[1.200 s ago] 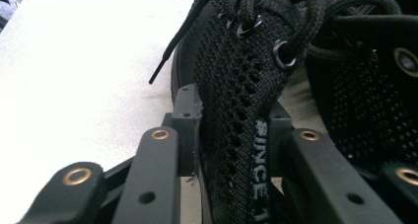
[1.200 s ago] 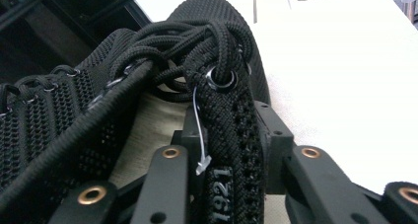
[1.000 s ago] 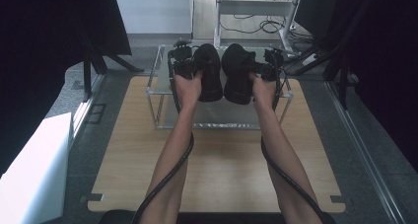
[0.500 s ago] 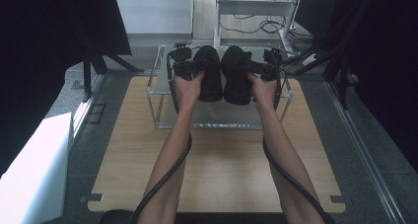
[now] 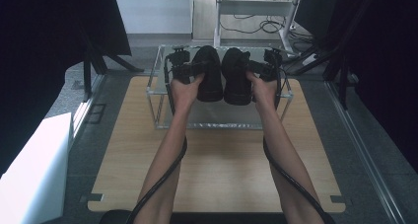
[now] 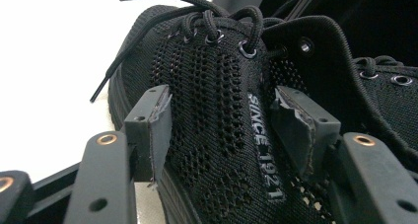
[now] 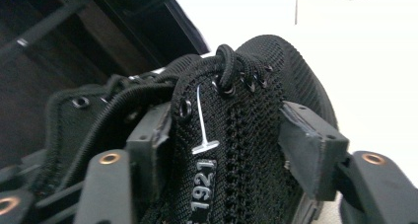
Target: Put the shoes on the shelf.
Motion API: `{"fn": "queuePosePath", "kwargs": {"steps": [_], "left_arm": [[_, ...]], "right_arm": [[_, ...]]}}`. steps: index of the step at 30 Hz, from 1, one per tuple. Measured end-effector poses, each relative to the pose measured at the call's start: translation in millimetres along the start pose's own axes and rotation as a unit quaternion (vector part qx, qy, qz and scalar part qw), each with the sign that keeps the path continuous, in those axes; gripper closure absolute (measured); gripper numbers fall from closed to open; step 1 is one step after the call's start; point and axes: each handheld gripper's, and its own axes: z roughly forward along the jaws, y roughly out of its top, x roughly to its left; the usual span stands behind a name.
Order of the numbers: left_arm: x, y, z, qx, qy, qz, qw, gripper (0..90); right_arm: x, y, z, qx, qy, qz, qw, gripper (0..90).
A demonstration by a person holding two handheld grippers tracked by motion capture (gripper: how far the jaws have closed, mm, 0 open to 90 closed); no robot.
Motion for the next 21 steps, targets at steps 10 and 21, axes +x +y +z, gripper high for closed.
{"fn": "queuePosePath", "kwargs": {"steps": [10,21], "left_arm": [[1.0,-6.2,-36.5,-0.011,-0.043,0.027,0.9987,41.3],[2.6,-44.5,-71.8,-0.022,-0.084,0.056,0.9947,57.0]], "right_arm": [[-0.7,-0.4,-41.5,-0.004,0.065,-0.05,0.9966,35.7],[-17.0,-37.0,-84.9,0.011,0.12,-0.063,0.9907,64.2]]}}
